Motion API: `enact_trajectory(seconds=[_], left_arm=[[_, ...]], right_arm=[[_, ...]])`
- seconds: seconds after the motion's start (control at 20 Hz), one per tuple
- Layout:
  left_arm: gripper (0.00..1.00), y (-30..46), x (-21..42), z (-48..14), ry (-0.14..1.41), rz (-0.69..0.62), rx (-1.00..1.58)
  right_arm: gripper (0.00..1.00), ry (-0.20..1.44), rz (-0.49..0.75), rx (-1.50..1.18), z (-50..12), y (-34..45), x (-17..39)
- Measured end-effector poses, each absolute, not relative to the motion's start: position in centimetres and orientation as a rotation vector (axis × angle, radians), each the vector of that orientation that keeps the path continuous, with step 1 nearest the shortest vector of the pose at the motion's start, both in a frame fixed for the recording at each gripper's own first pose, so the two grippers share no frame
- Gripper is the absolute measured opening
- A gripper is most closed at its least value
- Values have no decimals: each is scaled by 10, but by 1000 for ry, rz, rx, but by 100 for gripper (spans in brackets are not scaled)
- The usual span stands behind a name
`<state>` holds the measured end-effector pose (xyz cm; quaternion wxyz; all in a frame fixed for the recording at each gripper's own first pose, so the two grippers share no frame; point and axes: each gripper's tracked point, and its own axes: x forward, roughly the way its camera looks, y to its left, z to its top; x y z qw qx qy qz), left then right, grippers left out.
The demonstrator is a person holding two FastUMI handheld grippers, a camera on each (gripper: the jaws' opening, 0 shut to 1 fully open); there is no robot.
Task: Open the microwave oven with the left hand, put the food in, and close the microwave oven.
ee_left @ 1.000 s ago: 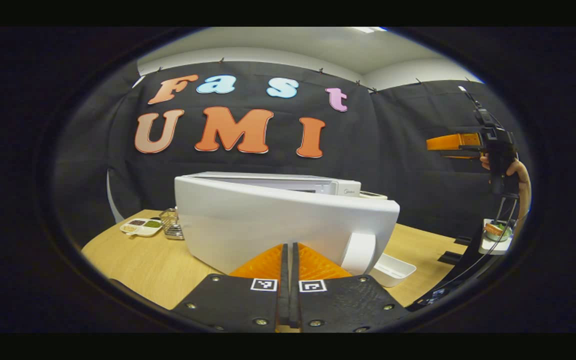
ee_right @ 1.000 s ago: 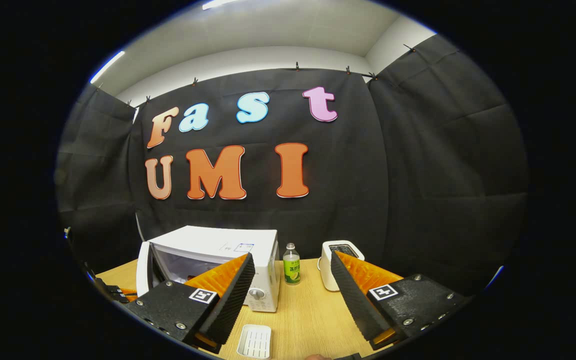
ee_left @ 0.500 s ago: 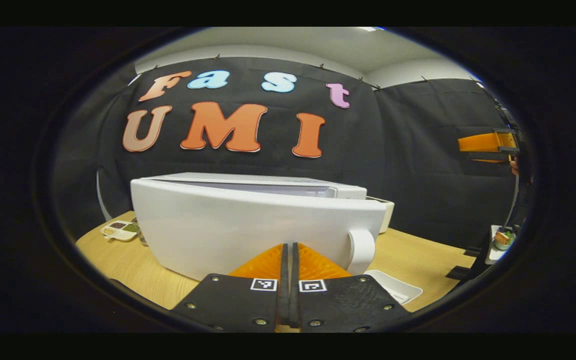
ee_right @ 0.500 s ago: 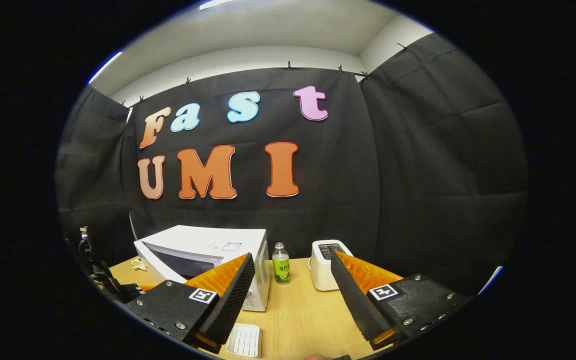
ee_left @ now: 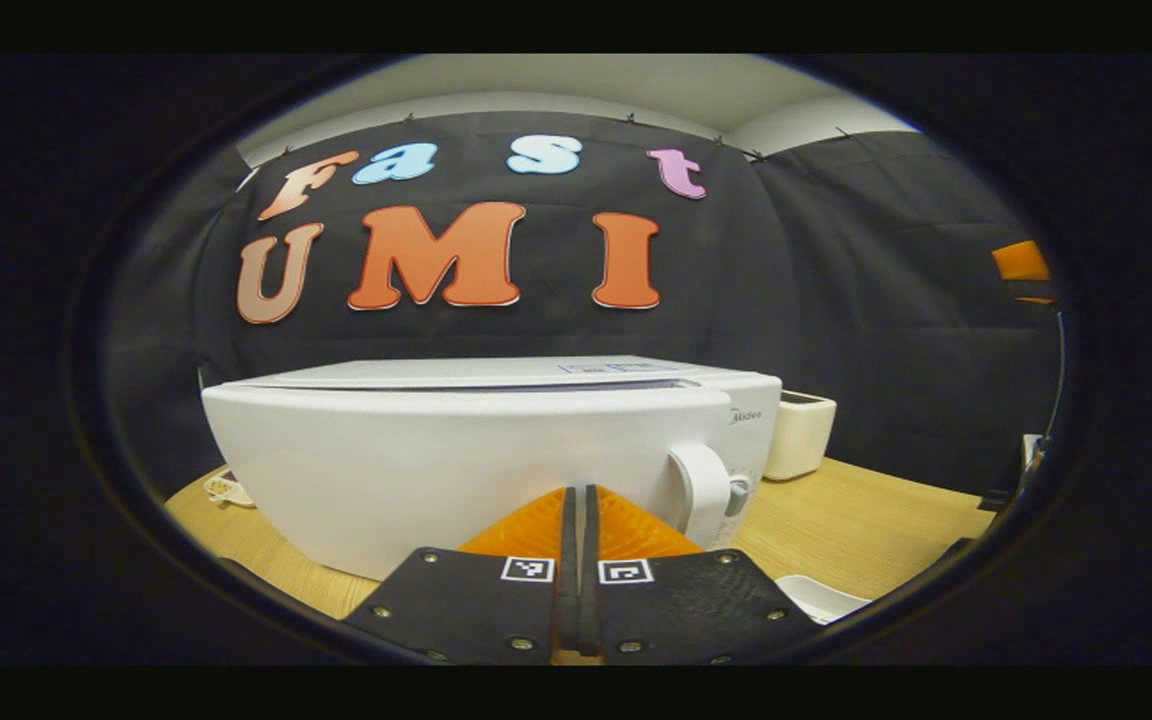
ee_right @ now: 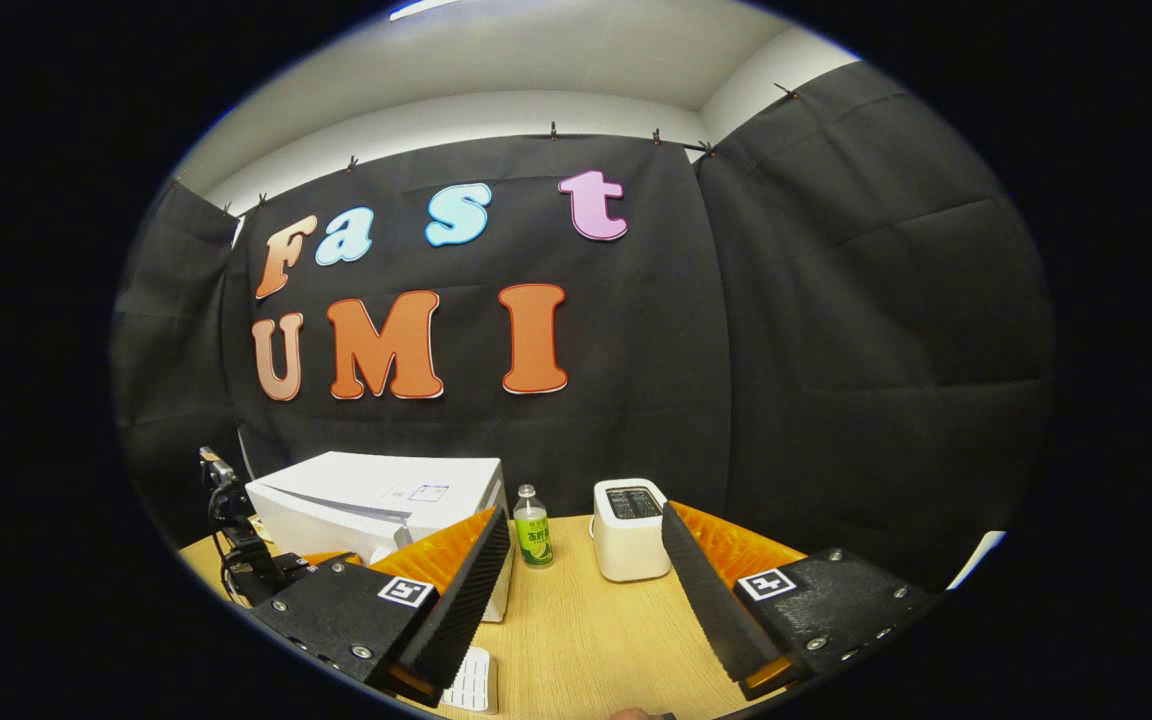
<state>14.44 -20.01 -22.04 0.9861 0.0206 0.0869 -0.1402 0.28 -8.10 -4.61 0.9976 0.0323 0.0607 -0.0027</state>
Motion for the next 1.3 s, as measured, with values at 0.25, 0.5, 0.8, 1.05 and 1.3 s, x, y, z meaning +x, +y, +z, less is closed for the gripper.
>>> enact_trajectory(seconds=[0.25,0.5,0.8,1.05,1.3], left_arm=[[0,-200,158,-222,185,-240,52],[5,-200,161,-227,212,-211,79],[1,-180,142,-208,265,-245,39],[1,-134,118,-155,278,-225,41],[24,-61,100,-92,233,-121,37]], right_arm=[[95,132,-19,57,-53,-89,2],[95,160,-25,62,-64,-89,4],[95,160,-10,66,-64,-81,3],[95,158,19,76,-62,-64,7],[95,154,61,69,-57,-39,13]])
